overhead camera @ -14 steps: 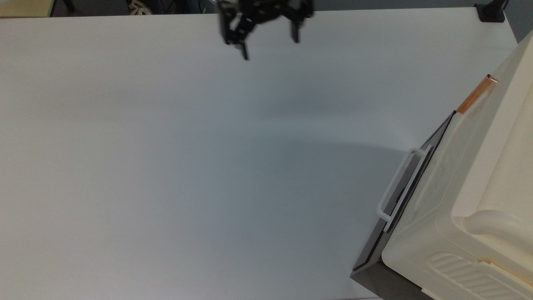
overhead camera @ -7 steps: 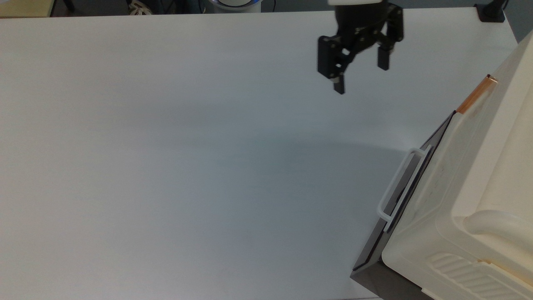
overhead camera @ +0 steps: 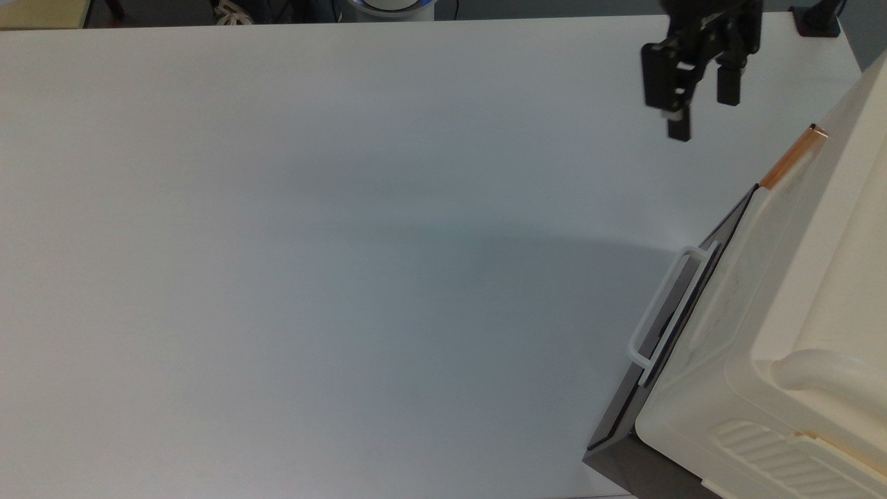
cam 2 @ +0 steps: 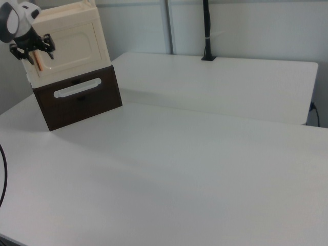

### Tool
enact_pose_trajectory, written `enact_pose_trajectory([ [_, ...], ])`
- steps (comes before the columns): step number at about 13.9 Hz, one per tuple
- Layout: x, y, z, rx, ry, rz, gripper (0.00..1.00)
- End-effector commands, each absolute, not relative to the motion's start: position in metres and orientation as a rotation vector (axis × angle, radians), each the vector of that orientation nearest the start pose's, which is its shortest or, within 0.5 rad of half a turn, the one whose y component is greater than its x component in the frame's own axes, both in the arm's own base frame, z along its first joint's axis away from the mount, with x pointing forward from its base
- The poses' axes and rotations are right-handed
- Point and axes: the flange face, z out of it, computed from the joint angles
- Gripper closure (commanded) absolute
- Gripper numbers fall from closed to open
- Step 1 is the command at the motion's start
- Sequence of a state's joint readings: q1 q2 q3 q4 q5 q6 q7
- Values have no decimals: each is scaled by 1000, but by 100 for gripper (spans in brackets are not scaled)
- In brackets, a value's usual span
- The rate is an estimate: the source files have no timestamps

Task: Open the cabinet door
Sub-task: 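Move the open gripper across the table toward the cabinet door's orange handle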

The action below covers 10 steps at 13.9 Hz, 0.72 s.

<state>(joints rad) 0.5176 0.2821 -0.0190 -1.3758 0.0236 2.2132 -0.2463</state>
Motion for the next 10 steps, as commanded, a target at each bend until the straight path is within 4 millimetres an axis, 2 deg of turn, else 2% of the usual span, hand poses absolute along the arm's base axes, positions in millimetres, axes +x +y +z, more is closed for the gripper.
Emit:
enact_pose_trajectory([
  [1, 598, 346, 640, -2709, -1126, -906, 44],
  [3, 597, 352, 636, -2701, -1141, -903, 44],
  [5, 595, 368, 629, -2674, -1164, -928, 44],
  [9, 609, 380, 622, -2651, -1151, -994, 44],
  [10, 607, 386, 616, -2645, -1171, -985, 47],
])
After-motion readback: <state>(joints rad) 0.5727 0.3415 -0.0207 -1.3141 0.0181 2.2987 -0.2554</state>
